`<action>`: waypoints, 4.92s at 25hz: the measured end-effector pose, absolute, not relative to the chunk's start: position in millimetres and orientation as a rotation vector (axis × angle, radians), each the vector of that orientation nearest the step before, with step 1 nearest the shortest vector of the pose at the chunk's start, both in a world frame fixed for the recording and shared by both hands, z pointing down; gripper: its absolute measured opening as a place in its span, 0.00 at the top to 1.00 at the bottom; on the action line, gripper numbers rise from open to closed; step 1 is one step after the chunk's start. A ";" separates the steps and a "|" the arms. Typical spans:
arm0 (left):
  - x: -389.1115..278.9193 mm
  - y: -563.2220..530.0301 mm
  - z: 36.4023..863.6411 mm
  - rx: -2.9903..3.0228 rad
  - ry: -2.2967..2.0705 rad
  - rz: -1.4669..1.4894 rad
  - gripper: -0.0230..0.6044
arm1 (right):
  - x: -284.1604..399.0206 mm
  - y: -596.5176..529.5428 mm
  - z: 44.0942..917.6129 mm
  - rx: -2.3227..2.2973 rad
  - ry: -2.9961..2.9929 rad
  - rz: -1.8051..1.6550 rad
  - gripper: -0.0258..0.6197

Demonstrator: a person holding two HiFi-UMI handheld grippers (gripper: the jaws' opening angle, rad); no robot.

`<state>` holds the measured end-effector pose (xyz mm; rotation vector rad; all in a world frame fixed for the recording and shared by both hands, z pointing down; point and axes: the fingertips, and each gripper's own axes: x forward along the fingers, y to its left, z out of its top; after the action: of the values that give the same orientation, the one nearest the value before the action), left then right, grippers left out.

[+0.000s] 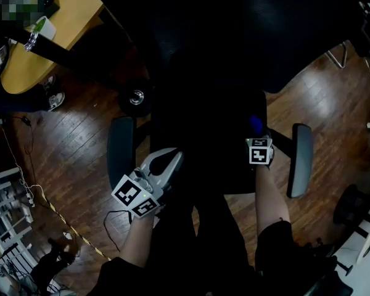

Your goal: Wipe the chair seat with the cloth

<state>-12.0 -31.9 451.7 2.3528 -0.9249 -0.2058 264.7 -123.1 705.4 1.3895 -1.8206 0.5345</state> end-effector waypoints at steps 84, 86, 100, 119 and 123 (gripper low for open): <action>-47.4 -5.5 429.5 2.357 -1.014 -0.277 0.96 | -1.3 -43.8 692.2 0.983 -2.179 0.785 0.90; -49.3 -2.9 427.8 2.352 -1.026 -0.281 0.96 | -37.2 -32.0 691.0 0.911 -2.211 0.796 0.90; -76.1 -5.4 420.9 2.297 -1.091 -0.316 0.96 | -53.5 -8.2 725.1 0.876 -2.159 0.803 0.90; -97.6 -10.8 409.0 2.182 -1.122 -0.385 0.96 | 246.1 -20.6 712.3 1.276 -1.807 0.697 0.90; -99.1 -14.6 404.1 2.205 -1.146 -0.356 0.96 | 266.4 -15.1 712.0 1.309 -1.777 0.721 0.90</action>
<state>-99.1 -14.6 404.1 2.2050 -1.1457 -0.3563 266.4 -15.1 712.0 1.3091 -1.7768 0.7207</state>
